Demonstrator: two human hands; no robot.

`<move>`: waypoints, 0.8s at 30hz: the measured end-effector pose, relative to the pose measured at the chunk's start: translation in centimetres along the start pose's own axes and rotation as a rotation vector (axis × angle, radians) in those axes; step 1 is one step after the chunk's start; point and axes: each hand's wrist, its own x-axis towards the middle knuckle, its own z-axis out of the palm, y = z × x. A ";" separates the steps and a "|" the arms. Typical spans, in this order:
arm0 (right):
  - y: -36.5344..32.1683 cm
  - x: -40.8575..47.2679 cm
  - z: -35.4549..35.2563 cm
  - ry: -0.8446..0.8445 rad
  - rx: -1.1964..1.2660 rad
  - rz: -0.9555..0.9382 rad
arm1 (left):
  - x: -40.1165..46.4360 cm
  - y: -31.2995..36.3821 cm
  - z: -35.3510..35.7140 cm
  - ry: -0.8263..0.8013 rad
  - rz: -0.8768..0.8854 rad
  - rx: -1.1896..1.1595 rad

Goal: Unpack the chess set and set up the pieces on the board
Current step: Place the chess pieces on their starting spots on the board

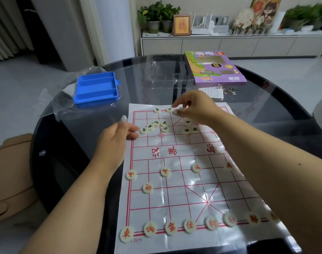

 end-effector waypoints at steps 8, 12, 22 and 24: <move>-2.8 1.0 3.5 -0.169 -0.124 0.017 | 0.0 0.1 0.1 -0.003 0.000 -0.010; -3.3 1.6 4.2 -0.194 -0.164 0.055 | 0.0 0.1 0.0 -0.002 -0.006 -0.006; -3.4 2.9 4.2 -0.144 -0.157 0.065 | -0.1 0.2 -0.1 -0.016 -0.009 -0.017; -3.6 3.7 4.5 -0.097 -0.167 0.044 | 0.0 0.3 -0.1 -0.018 -0.012 -0.012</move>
